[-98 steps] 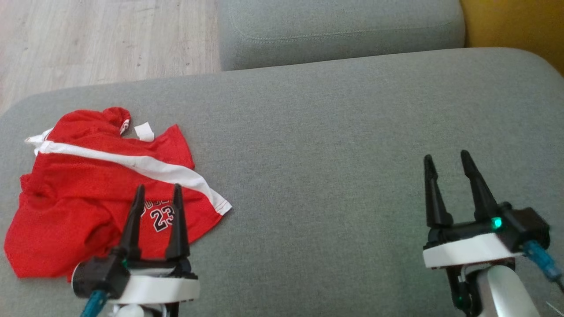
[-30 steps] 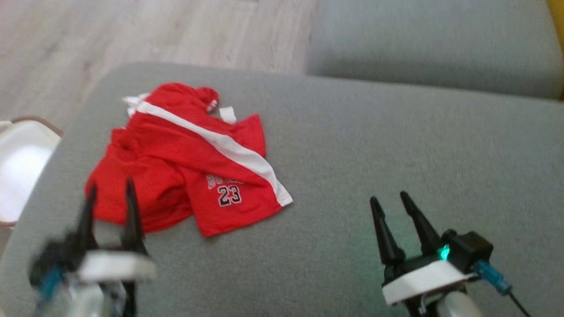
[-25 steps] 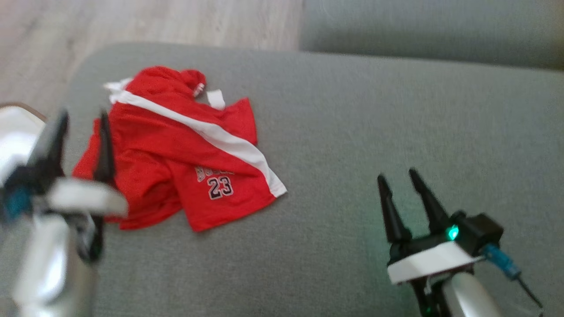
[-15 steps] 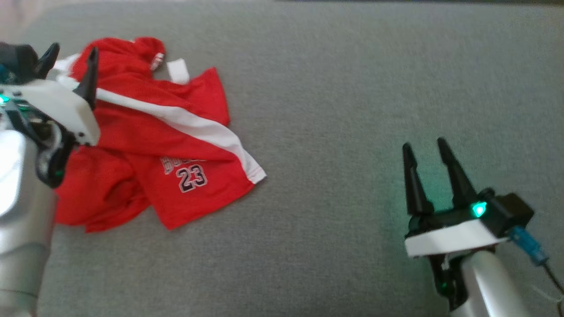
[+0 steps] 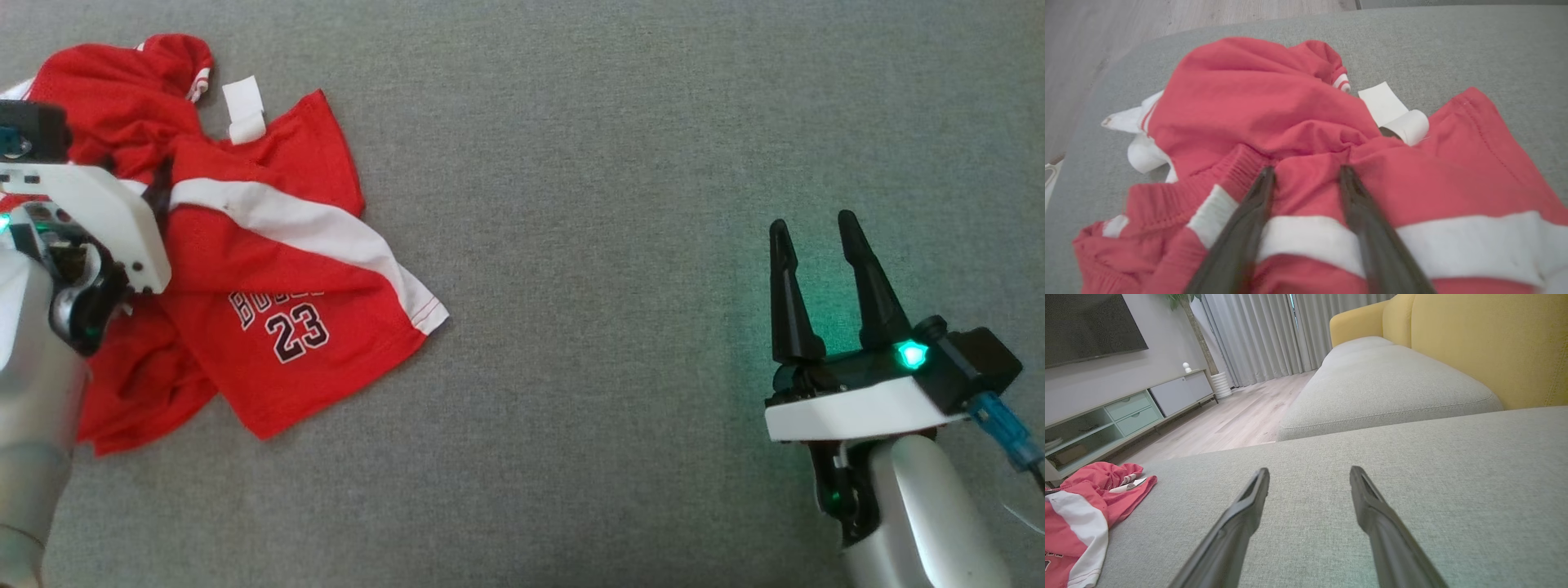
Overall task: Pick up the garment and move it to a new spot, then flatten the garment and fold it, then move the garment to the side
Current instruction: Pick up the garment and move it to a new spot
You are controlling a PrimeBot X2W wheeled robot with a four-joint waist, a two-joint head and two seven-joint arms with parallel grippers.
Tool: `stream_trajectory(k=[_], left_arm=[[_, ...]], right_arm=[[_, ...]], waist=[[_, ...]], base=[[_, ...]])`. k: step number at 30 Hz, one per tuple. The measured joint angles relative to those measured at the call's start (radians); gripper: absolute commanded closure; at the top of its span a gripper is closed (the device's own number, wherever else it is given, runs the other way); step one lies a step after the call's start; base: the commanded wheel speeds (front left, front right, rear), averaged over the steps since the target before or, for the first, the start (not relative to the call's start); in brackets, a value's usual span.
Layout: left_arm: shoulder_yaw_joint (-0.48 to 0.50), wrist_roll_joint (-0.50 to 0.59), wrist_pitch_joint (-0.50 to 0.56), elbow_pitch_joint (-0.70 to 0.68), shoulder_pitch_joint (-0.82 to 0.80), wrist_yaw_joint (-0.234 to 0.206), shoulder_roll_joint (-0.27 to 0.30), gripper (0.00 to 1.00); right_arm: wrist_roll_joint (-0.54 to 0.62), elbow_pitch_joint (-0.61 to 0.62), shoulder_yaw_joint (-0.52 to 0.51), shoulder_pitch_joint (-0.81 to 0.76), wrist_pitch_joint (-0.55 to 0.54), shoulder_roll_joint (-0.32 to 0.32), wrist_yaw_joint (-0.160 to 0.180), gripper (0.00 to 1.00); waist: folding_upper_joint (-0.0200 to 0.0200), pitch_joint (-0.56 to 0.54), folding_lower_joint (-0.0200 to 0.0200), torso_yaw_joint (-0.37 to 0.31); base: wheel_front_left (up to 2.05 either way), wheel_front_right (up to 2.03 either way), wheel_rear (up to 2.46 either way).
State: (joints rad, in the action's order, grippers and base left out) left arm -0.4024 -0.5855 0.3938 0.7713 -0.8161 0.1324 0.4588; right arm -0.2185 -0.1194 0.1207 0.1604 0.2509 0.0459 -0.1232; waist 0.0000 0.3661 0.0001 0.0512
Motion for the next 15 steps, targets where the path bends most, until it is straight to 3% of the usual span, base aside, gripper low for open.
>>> stream_trajectory(k=[10, 15], left_arm=[[-0.02, -0.022, -0.217, -0.009, -0.059, 0.0, 0.011, 1.0], [-0.048, -0.022, -0.256, -0.066, -0.072, 0.0, 0.016, 1.0]], right_arm=[[-0.002, -0.011, -0.003, -0.001, 0.0, 0.0, 0.0, 0.0], [-0.024, -0.031, 0.004, -0.007, 0.0, 0.0, 0.0, 0.0]], waist=[[0.0, -0.049, -0.0001, 0.012], [0.0, -0.11, -0.0002, 0.022]], base=[[0.0, 0.0, 0.0], [0.0, 0.0, 0.0]])
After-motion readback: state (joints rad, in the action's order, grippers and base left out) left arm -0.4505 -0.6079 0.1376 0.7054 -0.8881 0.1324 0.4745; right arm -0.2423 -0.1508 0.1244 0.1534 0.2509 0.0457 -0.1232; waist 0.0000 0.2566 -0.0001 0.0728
